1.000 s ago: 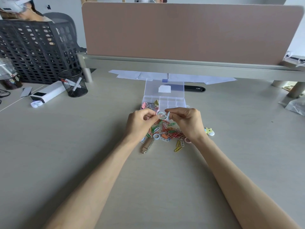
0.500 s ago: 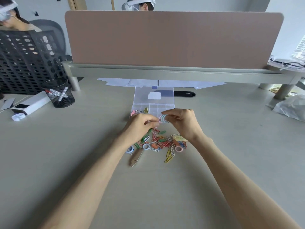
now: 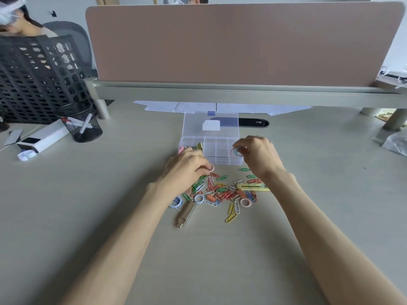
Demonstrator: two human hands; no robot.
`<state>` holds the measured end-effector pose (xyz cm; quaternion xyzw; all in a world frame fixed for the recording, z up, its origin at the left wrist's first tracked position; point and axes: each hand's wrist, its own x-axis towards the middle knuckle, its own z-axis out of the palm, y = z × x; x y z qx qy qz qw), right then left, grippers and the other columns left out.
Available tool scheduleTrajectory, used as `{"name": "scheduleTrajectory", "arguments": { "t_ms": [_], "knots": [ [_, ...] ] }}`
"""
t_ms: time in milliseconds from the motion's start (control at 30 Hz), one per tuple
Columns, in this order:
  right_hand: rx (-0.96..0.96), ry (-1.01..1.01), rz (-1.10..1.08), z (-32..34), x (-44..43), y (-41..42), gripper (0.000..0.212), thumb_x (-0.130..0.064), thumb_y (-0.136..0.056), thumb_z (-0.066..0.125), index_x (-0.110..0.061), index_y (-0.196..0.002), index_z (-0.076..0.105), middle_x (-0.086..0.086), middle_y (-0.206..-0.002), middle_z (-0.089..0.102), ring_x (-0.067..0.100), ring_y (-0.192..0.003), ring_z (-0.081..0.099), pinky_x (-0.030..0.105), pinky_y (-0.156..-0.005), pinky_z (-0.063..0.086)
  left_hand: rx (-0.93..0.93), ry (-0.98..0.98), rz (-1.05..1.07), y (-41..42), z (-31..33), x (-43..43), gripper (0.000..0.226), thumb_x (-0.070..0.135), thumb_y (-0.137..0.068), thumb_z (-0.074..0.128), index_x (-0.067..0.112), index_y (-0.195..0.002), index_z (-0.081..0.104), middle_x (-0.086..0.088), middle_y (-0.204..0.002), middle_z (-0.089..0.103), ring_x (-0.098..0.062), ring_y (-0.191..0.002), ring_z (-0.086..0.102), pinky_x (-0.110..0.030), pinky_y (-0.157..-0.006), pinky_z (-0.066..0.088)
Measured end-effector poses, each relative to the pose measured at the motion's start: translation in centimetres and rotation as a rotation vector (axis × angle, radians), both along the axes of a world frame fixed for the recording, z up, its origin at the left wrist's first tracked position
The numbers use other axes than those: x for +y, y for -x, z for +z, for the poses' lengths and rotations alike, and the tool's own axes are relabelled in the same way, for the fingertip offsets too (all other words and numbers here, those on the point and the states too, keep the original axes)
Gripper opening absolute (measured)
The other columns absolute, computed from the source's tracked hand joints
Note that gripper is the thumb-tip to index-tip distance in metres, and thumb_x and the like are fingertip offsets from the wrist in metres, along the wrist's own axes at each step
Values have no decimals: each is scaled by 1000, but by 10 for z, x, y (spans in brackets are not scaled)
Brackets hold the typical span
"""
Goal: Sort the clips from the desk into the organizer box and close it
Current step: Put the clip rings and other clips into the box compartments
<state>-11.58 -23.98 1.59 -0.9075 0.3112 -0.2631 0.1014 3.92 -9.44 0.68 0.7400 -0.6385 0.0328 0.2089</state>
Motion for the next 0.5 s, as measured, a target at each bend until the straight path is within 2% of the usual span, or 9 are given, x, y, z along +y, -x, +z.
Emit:
{"name": "scheduleTrajectory", "arguments": {
  "t_ms": [67,133,233,333,400,500],
  "knots": [
    [38,13,27,2,-2,1,30,2,-86,52,-15,-100,72,11,-98,70,33,-86,60,40,-71,52,2,-6,-15,-1,-3,0,13,31,-87,65,29,-97,73,19,-81,44,-12,-97,49,-40,-89,46],
    [74,26,57,3,-2,1,35,7,-82,50,-16,-97,73,10,-97,70,32,-83,61,39,-70,52,13,-12,-15,-1,-3,-1,12,29,-86,66,27,-97,72,19,-83,44,-11,-96,48,-41,-91,46],
    [99,11,80,3,-2,-2,33,8,-81,51,-13,-95,73,10,-97,68,32,-81,61,38,-71,51,-5,-17,-12,-1,2,-1,11,28,-87,65,23,-94,72,17,-88,49,-8,-96,43,-34,-82,44],
    [92,18,82,2,-2,-4,25,0,-85,57,-14,-98,72,9,-103,67,34,-84,63,42,-73,53,-51,-27,1,0,4,0,11,29,-89,62,22,-93,70,12,-96,56,-8,-100,44,-27,-72,36],
    [74,21,67,2,-2,-4,22,-6,-86,59,-14,-103,71,8,-105,68,34,-85,63,42,-73,53,-69,-30,-22,-1,3,0,13,29,-91,59,20,-93,68,11,-99,57,-9,-101,45,-29,-74,41],
    [71,10,41,3,-3,-3,17,-8,-84,59,-12,-96,70,9,-98,69,34,-82,61,42,-71,53,-78,-27,-53,-3,-1,-1,13,29,-93,56,18,-93,65,9,-100,55,-8,-97,43,-28,-77,41]
  ]
}}
